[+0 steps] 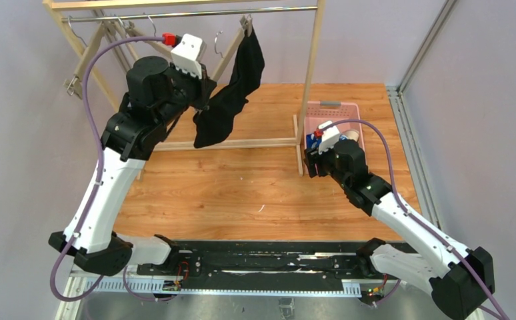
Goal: Remove the underwear clipped to the hanger
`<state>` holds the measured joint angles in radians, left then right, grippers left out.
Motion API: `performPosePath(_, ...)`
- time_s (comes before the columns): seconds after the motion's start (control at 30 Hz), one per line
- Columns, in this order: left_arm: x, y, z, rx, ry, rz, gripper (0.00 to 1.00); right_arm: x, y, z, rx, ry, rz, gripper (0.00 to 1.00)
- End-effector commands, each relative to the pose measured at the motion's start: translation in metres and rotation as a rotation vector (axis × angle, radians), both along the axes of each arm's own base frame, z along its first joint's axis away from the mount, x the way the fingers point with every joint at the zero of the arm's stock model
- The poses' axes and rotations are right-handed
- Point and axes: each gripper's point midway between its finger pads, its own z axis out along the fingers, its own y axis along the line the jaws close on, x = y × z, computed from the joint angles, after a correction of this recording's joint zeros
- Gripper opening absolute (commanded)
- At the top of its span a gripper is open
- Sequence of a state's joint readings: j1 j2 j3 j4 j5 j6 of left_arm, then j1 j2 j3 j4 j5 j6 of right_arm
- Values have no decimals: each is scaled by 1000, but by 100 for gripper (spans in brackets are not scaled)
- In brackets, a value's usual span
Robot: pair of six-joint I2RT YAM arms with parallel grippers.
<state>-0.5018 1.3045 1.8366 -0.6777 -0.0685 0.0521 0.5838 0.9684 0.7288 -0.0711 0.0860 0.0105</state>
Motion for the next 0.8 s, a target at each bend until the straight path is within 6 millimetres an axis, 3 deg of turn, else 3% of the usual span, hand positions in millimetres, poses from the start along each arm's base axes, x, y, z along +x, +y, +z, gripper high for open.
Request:
performPosePath(0.0,-17,-6,9,-43,-43,-66,0,2,5,4,18,-17,-3,61)
performPosePath(0.1,-31,-8,-16,-40,13,-103,0,6,2,9,14,-29,-26,61)
performPosePath(0.13,-46,-6,-41,-46,61,-129,0,9,2,14,18,-46,-34,61)
performPosePath(0.23,-65,-6,-72,-40,123,-173,0,11,6,20,31,-55,-25,61)
performPosePath(0.47,-104,-4,-139,19,273,-271,0,16,34,47,84,-79,100,69)
performPosePath(0.63,-134,-11,-140,-13,260,-396,0,4,71,86,146,-116,401,71)
performPosePath(0.77,-147,-10,-137,-12,224,-442,0,-12,77,134,237,-196,594,71)
